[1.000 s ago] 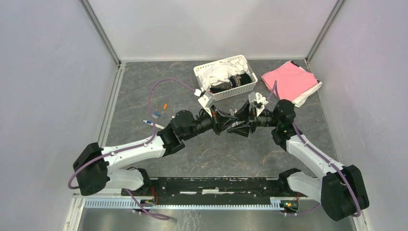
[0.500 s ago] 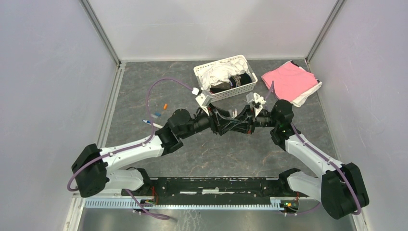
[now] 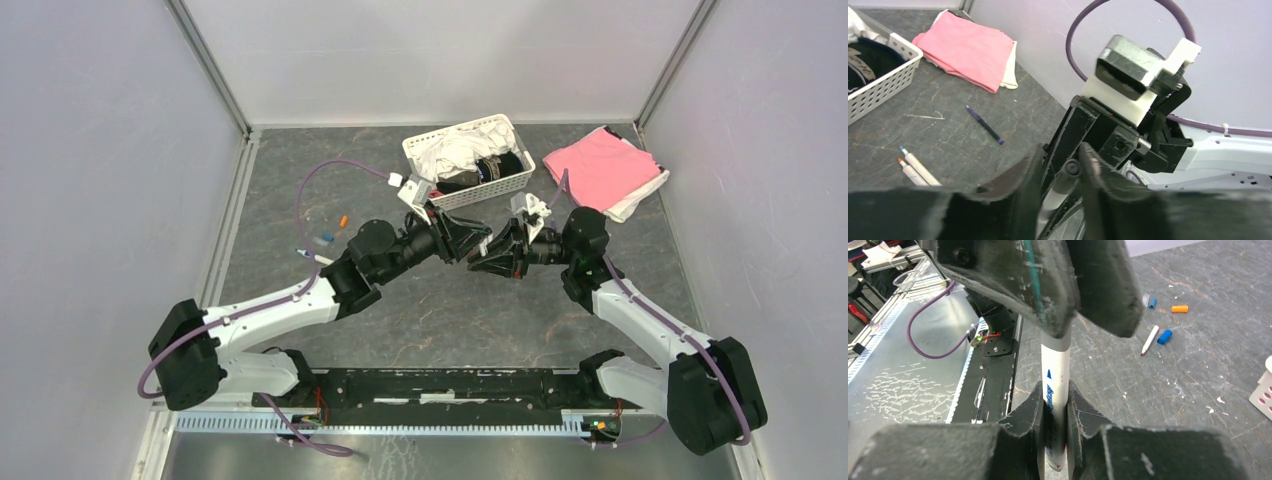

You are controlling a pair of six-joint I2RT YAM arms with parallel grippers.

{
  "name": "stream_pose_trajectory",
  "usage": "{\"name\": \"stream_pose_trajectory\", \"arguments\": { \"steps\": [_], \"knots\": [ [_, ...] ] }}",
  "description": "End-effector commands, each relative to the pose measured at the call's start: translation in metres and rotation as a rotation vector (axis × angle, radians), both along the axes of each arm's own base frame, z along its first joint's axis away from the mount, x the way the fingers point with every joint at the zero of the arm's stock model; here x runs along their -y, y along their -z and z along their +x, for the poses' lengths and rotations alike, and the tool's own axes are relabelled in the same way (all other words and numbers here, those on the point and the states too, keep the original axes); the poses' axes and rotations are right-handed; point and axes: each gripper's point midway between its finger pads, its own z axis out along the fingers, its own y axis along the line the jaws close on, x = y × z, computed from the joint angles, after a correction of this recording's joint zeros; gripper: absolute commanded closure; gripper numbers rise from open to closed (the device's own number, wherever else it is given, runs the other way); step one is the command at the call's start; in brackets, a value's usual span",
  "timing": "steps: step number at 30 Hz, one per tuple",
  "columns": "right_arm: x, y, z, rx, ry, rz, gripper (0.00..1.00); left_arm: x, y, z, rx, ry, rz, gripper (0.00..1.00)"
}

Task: Insert the pens into the pen caps
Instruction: Place the pen at the center of the board.

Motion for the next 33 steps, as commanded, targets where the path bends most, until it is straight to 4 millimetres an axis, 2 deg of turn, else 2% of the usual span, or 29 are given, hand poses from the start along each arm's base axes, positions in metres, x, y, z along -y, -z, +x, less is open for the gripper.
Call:
{"name": "stream_pose_trajectory", "arguments": {
  "steps": [1,3,4,8,11,13,16,18,21,23,24,26,29,31,33],
  "knots": [
    [-0.001,-0.001,0.006,0.02,0.015,-0.004,1.0,0.007,-0.016,0.005,0.002,-0.003,-0.027,0.76],
    [-0.001,-0.001,0.008,0.012,0.029,-0.007,1.0,0.007,-0.014,0.003,0.007,0.008,-0.016,0.95],
    [-0.002,0.0,0.009,0.007,0.037,-0.01,1.0,0.007,-0.012,0.002,0.009,0.01,-0.008,0.97],
    [-0.001,-0.005,0.013,-0.031,0.074,0.009,1.0,0.013,0.005,-0.005,0.024,0.025,0.063,0.98],
    [-0.001,-0.009,0.013,-0.043,0.079,0.03,1.0,0.028,0.027,-0.017,0.011,0.066,0.114,0.98],
    [0.002,-0.005,0.018,-0.03,0.096,0.007,1.0,0.038,0.041,-0.027,-0.001,0.093,0.137,0.98],
    [0.006,0.003,0.025,0.006,0.127,-0.029,1.0,0.031,0.048,-0.02,-0.031,0.025,0.13,0.97],
    [0.007,0.008,0.029,0.038,0.135,-0.056,1.0,0.017,0.04,-0.007,-0.028,-0.058,0.131,0.84],
    [0.01,0.02,0.034,0.103,0.138,-0.111,1.0,-0.011,0.012,0.021,-0.022,-0.17,0.104,0.38],
    [0.014,0.027,0.04,0.144,0.152,-0.152,1.0,-0.019,-0.006,0.032,-0.02,-0.179,0.093,0.16],
    [0.018,0.029,0.046,0.162,0.171,-0.17,1.0,-0.024,-0.013,0.04,-0.024,-0.186,0.102,0.1],
    [0.031,0.034,0.061,0.185,0.228,-0.211,1.0,-0.035,-0.023,0.056,-0.035,-0.202,0.139,0.06],
    [0.057,0.044,0.086,0.172,0.343,-0.265,1.0,-0.05,-0.041,0.065,-0.018,-0.224,0.213,0.03],
    [0.08,0.053,0.108,0.171,0.466,-0.332,1.0,-0.069,-0.053,0.071,0.021,-0.271,0.29,0.0],
    [0.106,0.067,0.131,0.148,0.614,-0.413,0.97,-0.088,-0.051,0.073,0.053,-0.312,0.382,0.0]
  ]
}}
